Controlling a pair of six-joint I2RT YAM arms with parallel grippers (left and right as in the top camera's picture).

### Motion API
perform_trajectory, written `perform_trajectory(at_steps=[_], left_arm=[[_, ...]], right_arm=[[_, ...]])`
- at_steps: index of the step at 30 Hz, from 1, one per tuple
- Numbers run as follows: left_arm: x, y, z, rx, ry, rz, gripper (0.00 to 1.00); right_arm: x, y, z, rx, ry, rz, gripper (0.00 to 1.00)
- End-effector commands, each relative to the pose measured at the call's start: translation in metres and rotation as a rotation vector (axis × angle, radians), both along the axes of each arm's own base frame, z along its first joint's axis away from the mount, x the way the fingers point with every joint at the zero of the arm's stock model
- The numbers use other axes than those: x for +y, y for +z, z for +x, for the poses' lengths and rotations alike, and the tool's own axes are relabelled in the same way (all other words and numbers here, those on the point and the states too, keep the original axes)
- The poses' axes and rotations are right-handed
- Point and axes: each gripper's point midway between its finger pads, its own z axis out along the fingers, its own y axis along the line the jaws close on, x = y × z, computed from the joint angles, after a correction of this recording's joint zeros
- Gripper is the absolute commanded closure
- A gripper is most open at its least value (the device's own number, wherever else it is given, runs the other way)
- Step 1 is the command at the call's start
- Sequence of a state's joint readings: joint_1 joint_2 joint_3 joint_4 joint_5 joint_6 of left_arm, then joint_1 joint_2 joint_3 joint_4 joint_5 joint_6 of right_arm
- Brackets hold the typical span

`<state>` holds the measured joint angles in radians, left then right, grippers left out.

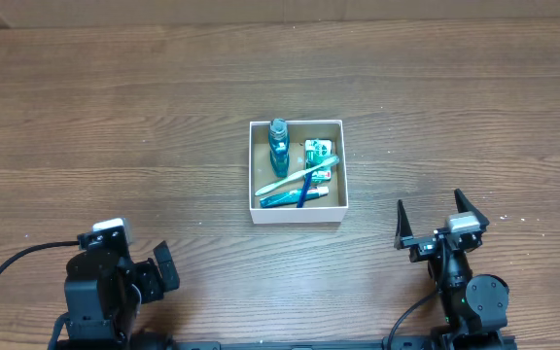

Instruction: Pack container

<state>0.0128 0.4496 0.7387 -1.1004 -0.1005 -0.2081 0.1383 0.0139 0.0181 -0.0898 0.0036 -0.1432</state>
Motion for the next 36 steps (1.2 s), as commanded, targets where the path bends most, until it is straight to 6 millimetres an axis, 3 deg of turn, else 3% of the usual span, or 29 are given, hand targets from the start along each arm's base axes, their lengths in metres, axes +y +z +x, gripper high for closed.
perform_trajectory(at_steps=[1,23,32,36], left_arm=[[-0.002,0.0,0.0,-0.004,0.0,-0.012,0.0],[0.002,-0.001,-0.004,-0.016,0.017,-0.001,0.0],[-0.012,0.007,0.046,-0.409,-0.193,0.157,0.0],[-0.009,0.014,0.066,-0.598,-0.172,0.187,0.0]], right_arm=[[0.0,-0.001,0.0,-0.007,0.003,0.006,0.0],[0.0,-0.001,0.0,-0.007,0.003,0.006,0.0],[0.0,-0.001,0.0,-0.007,0.003,0.006,0.0],[0.0,-0.001,0.0,-0.007,0.003,0.006,0.0]])
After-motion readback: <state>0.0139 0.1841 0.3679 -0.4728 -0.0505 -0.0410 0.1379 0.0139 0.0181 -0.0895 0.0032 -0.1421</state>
